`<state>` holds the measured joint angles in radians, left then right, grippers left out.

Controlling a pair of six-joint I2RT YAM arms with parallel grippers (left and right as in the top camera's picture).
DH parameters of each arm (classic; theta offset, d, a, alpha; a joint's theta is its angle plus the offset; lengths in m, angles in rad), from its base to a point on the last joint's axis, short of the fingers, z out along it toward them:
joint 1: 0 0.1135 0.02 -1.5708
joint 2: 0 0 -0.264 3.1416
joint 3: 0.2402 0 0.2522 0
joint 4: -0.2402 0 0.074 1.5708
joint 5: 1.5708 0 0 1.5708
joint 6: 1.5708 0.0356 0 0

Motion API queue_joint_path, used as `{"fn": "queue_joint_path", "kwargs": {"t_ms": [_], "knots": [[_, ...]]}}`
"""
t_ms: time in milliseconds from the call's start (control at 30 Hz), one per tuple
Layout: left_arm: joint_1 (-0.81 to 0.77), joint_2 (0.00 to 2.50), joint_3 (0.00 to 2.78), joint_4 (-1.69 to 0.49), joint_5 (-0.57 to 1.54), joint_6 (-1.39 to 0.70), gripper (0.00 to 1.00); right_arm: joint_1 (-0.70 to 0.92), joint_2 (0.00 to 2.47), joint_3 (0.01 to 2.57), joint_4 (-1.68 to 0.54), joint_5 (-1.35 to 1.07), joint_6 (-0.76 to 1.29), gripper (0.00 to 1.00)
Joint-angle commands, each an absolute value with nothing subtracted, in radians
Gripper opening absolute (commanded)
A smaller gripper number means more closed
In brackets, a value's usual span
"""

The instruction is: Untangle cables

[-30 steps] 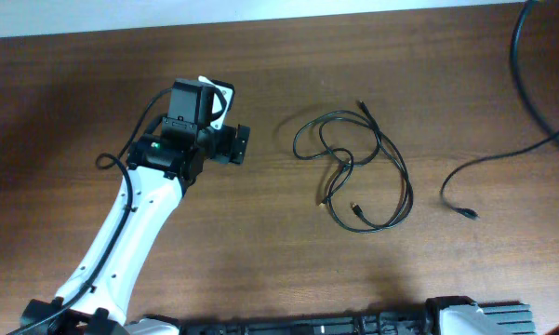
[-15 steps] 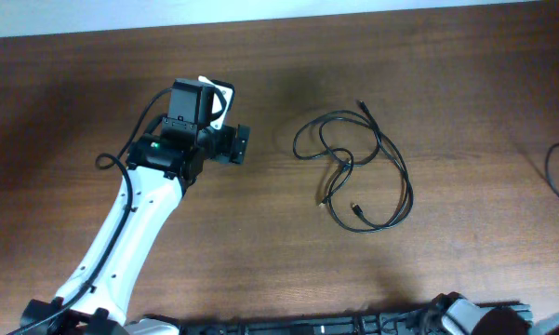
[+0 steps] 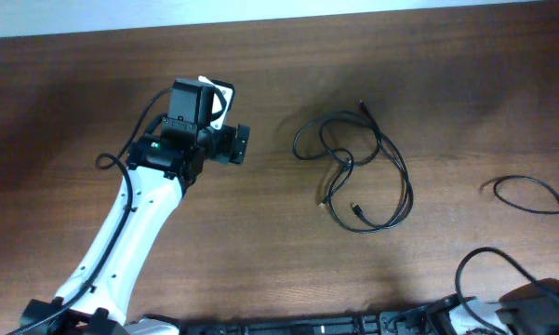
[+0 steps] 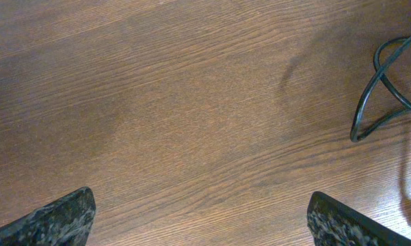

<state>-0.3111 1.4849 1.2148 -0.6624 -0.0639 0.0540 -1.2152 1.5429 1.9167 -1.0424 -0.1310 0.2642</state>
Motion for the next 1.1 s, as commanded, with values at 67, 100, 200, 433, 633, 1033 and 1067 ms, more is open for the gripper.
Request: {"fn": "queue_joint_path", "kwargs": {"t_ms": [67,100,200,433,633,1033,1067], "knots": [[-0.313,1.477,1.219,-0.661,-0.065,0.069,0.99,-1.225,1.626,1.920,-1.130,-0.248,0.240,0.04],[-0.313,1.477,1.219,-0.661,-0.065,0.069,0.99,-1.230,1.644,1.918,-1.142,-0.249,0.241,0.04],[-0.313,1.477,1.219,-0.661,-0.065,0.069,0.99,-1.238,1.688,1.918,-1.177,-0.252,0.241,0.04],[-0.313,1.477,1.219,-0.661,-0.065,0.069,0.99,-1.245,1.759,1.918,-1.248,-0.252,0.241,0.47],[-0.313,1.477,1.219,-0.661,-0.065,0.069,0.99,-1.244,1.769,1.918,-1.276,-0.305,0.208,0.84],[-0.313,1.477,1.219,-0.661,-0.065,0.069,0.99,-1.015,1.769,1.864,-1.372,-0.490,-0.202,0.88],[-0.313,1.477,1.219,-0.661,-0.065,0.069,0.99,-0.984,1.769,1.848,-1.371,-0.490,-0.219,0.88]]}}
